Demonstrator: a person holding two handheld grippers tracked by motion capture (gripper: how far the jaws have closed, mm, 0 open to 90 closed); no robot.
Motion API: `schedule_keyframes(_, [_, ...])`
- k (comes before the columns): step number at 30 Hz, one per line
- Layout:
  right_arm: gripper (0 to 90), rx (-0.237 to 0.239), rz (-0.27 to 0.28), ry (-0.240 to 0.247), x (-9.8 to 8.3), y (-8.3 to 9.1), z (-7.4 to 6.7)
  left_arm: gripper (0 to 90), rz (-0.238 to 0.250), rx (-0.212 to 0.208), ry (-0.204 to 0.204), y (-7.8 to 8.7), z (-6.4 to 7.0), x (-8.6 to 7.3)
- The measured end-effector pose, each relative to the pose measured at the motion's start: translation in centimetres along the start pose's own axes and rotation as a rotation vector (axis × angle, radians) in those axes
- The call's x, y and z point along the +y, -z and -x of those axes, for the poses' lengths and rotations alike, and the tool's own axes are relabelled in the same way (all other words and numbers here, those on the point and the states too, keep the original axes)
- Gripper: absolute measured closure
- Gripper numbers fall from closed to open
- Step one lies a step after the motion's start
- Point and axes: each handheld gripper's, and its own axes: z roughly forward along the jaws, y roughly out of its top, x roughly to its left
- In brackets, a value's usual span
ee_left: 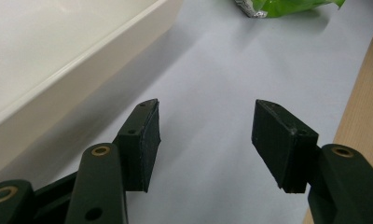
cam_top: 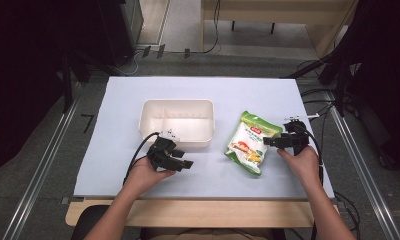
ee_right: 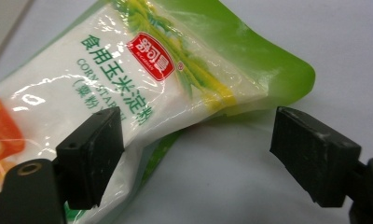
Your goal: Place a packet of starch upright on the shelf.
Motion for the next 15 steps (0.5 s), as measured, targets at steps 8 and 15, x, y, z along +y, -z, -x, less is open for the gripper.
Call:
schedule_keyframes(8, [15.7,0.009,-0.060,-0.007,1.3,-2.2,0.1,42.6,0.004,0.003,0.006,-0.1,-0.1,0.0])
schedule_keyframes(15, [26.3,0.008,-0.050,-0.001,2.2,-2.9,-0.4,42.7,0.003,0.002,0.004,-0.1,0.0,0.1])
